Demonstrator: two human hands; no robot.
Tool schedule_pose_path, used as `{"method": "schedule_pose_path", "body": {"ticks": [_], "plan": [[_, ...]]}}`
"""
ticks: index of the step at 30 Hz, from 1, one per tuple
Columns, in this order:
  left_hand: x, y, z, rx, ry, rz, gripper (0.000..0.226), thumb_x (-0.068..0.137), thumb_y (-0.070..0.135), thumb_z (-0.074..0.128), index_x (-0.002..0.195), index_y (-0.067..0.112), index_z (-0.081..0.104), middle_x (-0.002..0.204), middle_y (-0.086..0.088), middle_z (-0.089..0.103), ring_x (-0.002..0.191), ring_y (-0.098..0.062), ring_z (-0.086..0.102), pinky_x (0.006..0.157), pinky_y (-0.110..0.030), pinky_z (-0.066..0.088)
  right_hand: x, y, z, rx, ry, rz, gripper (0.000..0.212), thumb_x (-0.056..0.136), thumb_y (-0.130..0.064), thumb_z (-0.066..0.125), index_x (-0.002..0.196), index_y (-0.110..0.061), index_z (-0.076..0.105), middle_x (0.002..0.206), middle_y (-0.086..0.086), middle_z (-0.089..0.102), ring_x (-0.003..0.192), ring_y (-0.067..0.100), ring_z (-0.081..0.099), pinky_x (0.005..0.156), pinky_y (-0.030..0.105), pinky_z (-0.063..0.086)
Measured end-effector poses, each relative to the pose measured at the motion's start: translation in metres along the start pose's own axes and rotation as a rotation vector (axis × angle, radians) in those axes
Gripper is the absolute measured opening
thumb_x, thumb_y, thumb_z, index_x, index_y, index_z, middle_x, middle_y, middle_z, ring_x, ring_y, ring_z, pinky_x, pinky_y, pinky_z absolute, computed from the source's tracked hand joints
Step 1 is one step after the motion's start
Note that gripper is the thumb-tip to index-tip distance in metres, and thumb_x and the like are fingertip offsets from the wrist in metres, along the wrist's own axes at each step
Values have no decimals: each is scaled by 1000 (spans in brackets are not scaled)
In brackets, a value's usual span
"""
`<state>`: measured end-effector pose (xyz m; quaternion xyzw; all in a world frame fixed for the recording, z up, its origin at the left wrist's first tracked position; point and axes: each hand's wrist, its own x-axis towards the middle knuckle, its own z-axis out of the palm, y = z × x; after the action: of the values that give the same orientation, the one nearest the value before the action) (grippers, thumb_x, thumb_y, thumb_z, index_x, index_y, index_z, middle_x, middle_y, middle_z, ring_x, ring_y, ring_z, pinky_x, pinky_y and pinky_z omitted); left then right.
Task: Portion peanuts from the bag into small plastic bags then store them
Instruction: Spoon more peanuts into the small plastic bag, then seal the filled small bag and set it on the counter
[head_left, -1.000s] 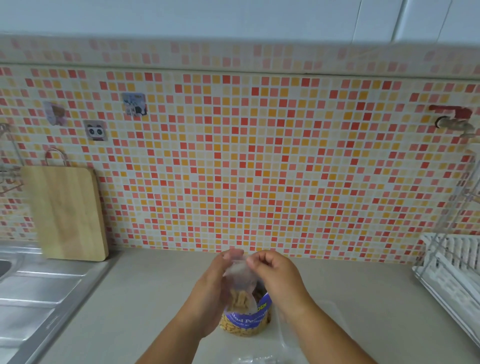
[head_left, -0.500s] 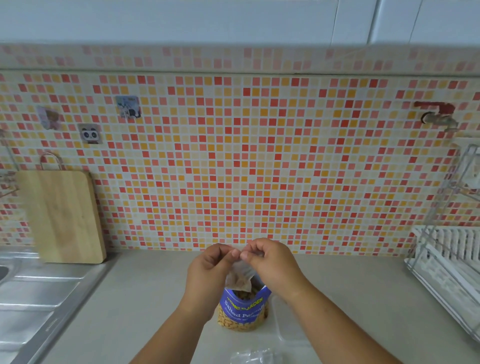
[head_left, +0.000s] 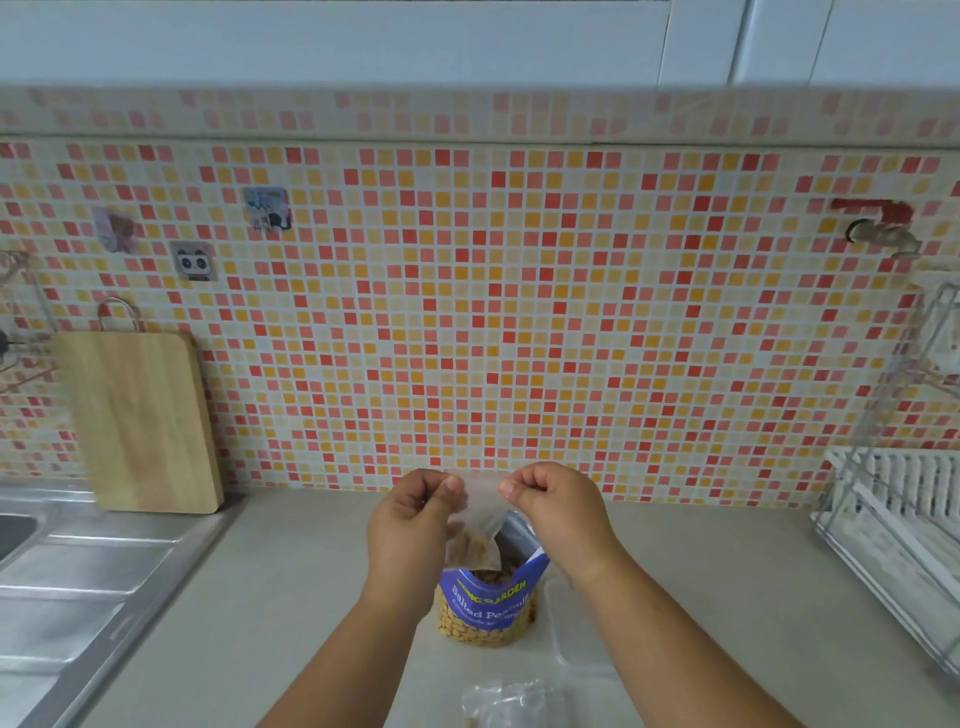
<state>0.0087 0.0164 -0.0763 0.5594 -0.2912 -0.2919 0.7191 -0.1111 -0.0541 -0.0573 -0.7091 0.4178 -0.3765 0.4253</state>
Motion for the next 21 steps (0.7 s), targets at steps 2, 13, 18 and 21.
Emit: {"method": "schedule_pose_path", "body": {"ticks": [2,13,18,21], "plan": [[-1,2,-2,26,-16,0,18,90,12,59,73,11,63,77,-8,65,70,-22,65,66,-35,55,-2,1,5,20,24,-4,23,88,-20,62,66,-26,61,76,-6,66,78,12,60,66,17,45],[-4,-44,-48,84,-8,-257,16,95,15,52,80,12,56,78,-4,61,63,-25,58,35,-18,31,-27,30,15,-157,-465,362,35,91,-33,53,59,-18,58,60,-1,61,48,8,46,44,16,35],[-26,-127,-89,250,84,-485,13,95,12,50,85,7,56,84,-10,60,59,-27,64,29,-16,27,-49,103,55,-915,-549,318,52,86,-50,52,120,-10,59,126,9,60,117,27,58,93,31,46],[-37,-160,-101,402,85,-536,14,94,13,51,85,4,59,74,-12,60,40,-22,54,33,-19,32,-60,127,69,-896,-482,410,53,88,-51,50,124,-12,55,130,6,58,121,26,55,95,31,44]]}}
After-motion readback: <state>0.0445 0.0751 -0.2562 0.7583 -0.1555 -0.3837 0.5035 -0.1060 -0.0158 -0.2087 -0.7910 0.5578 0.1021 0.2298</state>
